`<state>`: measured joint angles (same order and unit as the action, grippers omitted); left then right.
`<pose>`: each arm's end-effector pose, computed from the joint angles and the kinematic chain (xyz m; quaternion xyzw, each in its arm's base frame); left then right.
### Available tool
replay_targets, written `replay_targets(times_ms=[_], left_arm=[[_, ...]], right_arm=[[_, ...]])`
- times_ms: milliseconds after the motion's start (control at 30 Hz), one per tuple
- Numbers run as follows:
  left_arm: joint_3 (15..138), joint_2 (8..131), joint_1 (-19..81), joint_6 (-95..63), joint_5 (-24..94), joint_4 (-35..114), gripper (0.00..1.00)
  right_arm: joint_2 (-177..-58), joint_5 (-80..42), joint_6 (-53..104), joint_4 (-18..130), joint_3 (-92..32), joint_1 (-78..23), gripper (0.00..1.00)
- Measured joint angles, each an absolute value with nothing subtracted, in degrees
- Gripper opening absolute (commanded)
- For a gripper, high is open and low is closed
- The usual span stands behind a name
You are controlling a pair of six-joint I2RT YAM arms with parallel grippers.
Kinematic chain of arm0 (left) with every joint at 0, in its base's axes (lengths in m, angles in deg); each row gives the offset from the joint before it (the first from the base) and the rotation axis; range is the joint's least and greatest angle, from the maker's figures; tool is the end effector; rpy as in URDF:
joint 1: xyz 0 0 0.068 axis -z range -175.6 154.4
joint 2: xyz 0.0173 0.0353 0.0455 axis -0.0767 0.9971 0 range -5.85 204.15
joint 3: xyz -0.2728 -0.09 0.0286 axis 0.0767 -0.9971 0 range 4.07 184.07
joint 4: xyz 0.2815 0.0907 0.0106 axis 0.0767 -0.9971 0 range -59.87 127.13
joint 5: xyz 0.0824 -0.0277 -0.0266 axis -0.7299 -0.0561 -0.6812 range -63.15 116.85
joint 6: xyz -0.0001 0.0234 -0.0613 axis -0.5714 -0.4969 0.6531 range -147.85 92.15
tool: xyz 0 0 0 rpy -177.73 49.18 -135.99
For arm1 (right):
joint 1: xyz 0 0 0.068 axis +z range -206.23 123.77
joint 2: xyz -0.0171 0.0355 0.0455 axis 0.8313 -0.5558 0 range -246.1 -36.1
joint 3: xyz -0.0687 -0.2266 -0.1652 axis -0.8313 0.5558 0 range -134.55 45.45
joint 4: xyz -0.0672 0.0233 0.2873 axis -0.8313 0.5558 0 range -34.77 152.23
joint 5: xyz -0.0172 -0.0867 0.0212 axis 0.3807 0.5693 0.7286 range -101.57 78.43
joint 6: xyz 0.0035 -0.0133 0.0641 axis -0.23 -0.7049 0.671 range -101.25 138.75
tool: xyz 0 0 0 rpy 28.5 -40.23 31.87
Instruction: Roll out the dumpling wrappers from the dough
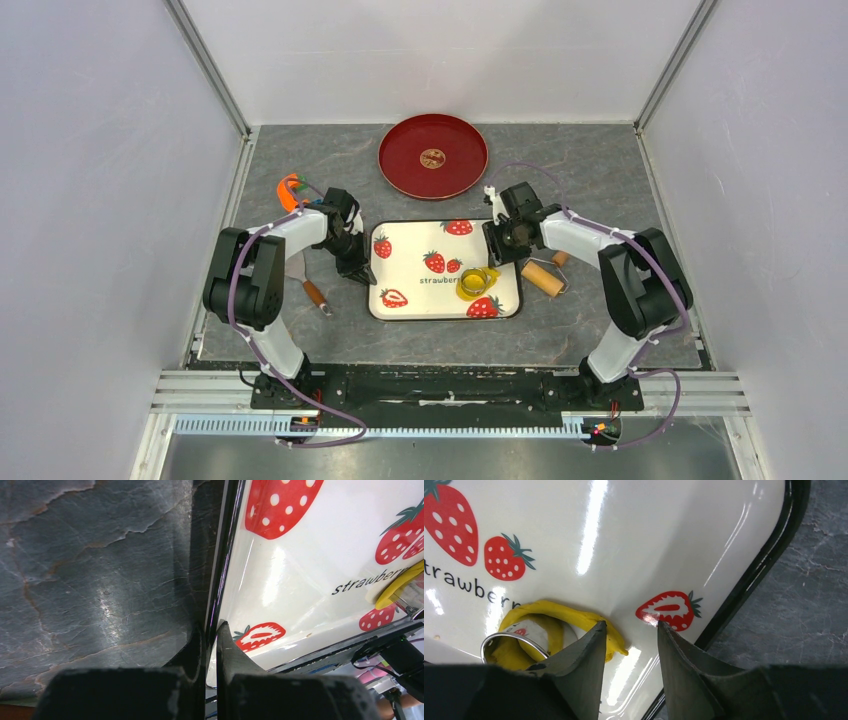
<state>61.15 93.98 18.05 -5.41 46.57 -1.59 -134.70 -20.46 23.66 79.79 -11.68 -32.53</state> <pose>0.3199 -0.0956 0.1215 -0.0626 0.9806 -0.1851 0.0167 0.3295 0.1535 0.1351 -0.1751 0.9596 0.1246 0.1818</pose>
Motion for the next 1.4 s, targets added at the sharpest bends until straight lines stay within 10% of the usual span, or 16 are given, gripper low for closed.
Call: replay_targets(times_ms=[967,1400], left_arm=[[61.5,94.3,18.0,-5.5,46.6,-2.0,0.02],[61.5,94.3,18.0,-5.5,46.6,-2.0,0.02]], right_arm=[[-132.6,-28.4,20.5,82.1,-8.9,-33.3,0.43],[-133.3,-23.6,22.3,81.6,-8.0,-30.3,0.25]])
